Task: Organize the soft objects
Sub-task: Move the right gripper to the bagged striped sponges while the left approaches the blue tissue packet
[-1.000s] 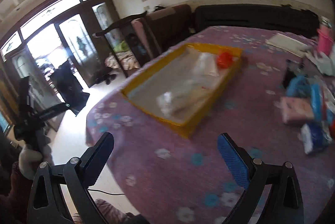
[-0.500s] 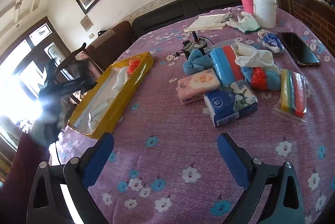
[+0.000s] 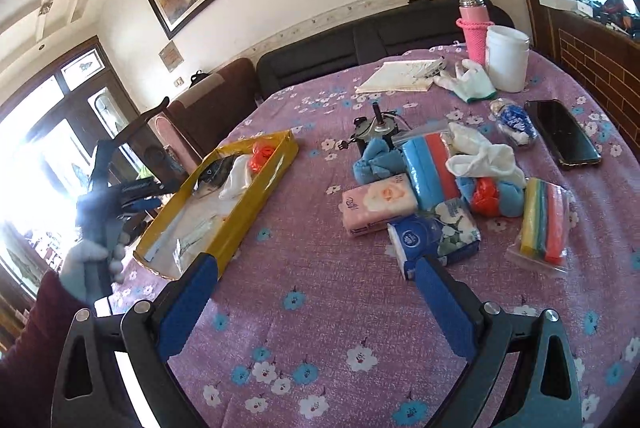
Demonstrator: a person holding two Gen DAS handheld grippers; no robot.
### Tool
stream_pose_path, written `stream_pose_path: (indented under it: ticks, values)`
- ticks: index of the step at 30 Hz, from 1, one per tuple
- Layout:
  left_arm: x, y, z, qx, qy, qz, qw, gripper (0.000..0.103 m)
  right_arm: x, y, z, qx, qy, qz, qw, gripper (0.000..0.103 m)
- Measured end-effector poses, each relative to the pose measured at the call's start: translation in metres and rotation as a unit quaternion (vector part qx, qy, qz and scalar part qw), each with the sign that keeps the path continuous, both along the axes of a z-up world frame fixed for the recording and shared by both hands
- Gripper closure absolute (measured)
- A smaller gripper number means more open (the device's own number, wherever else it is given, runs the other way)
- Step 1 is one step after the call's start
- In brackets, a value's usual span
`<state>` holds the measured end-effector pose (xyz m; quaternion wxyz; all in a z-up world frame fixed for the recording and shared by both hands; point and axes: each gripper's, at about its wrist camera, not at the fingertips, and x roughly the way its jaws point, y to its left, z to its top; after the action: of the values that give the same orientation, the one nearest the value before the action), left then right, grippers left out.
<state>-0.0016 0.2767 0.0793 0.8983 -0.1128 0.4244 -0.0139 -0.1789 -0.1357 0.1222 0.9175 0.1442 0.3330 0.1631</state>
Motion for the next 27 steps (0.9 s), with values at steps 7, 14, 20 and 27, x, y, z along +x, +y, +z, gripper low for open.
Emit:
stream_pose_path:
  ticks: [7,14,20,27]
  values:
    - [-0.064,-0.026,0.041,-0.025,-0.054,-0.035,0.9976,0.028,-0.043,-0.030,0.043,-0.067,-0.078,-0.067,0.992,0.002]
    - [-0.166,-0.063,0.145,-0.048,-0.218,-0.107,0.9688,0.024,-0.101,-0.096,0.115,-0.060,-0.150,-0.126,0.979,0.002]
    - [-0.222,-0.093,0.233,-0.057,-0.305,-0.165,0.9361,0.020,-0.153,-0.150,0.187,-0.026,-0.192,-0.151,0.969,0.002]
    - [-0.213,-0.108,0.360,-0.012,-0.372,-0.115,0.9208,0.000,-0.169,-0.201,0.290,0.000,-0.245,-0.179,0.953,0.000]
